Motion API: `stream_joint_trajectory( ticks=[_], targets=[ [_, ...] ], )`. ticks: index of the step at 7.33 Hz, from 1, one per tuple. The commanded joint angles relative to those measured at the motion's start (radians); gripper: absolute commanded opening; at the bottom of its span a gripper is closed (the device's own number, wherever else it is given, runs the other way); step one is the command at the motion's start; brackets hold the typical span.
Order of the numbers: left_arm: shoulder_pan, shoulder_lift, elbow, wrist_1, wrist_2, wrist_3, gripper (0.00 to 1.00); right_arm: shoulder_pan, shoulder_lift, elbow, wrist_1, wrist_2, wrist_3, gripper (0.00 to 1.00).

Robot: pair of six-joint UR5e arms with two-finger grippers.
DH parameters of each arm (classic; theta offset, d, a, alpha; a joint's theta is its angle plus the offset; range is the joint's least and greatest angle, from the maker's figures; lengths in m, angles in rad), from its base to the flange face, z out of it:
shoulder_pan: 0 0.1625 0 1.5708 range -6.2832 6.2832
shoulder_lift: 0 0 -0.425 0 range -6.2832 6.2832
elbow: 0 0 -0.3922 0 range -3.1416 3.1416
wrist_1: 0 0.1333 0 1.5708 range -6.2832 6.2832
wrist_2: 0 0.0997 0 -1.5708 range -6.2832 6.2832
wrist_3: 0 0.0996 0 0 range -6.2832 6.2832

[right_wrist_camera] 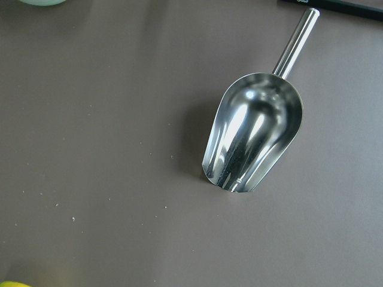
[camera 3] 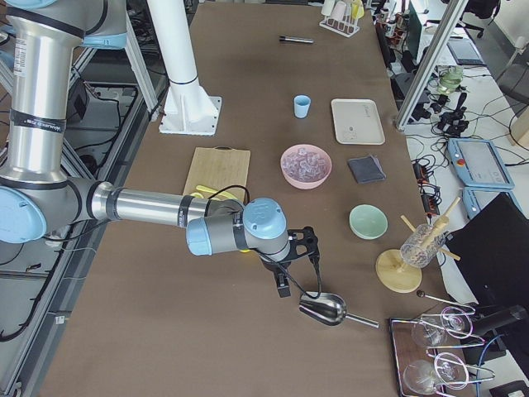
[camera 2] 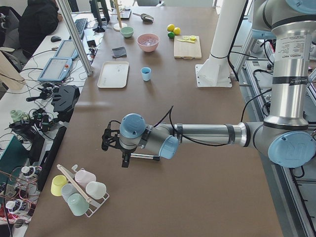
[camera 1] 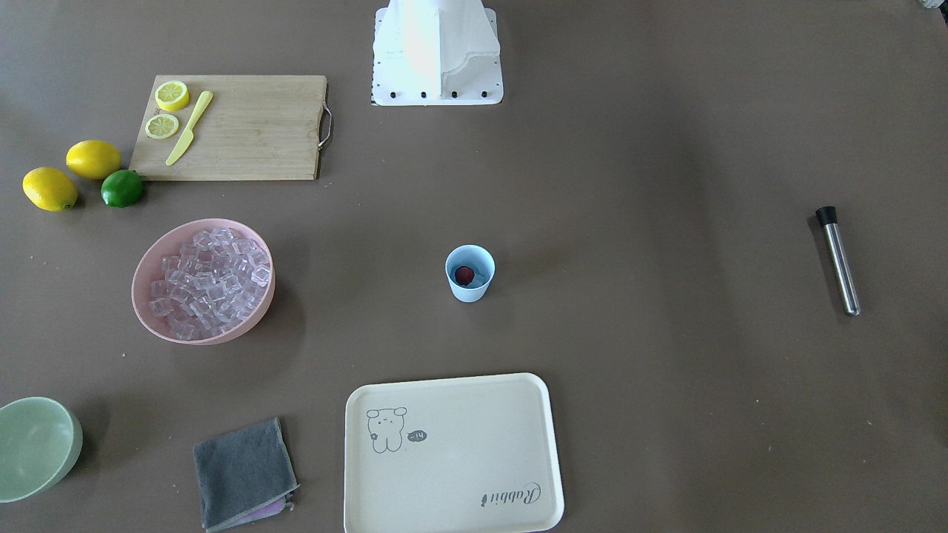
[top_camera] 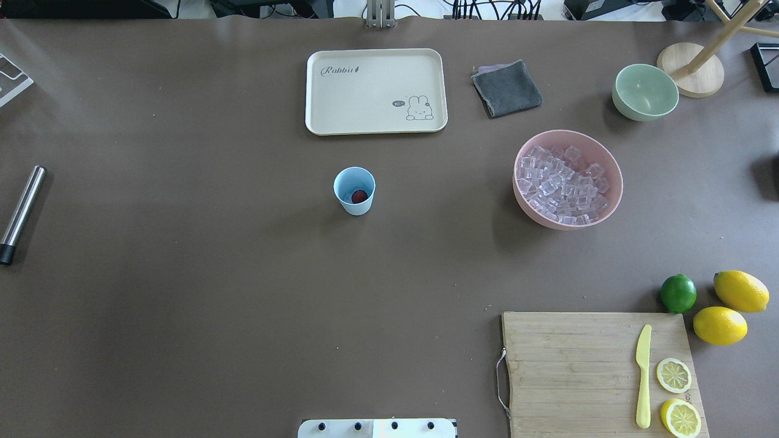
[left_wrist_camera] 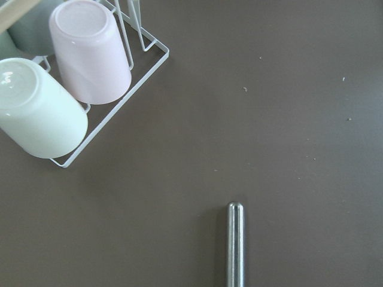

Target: Mash ice and strawberries in cup

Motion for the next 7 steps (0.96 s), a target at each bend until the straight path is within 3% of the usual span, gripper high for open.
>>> stream_joint_trajectory(
  ticks=[1, 7],
  targets=[
    [-0.047, -0.028, -0.167, 0.324, 0.046, 0.168, 0.98, 0.000, -0.004, 0.003, 0.000, 0.001, 0.000, 0.99],
    [-0.044, -0.005, -0.088, 0.234, 0.034, 0.167, 0.98, 0.000, 0.005, 0.003, 0.000, 0.004, 0.000, 0.99]
  ],
)
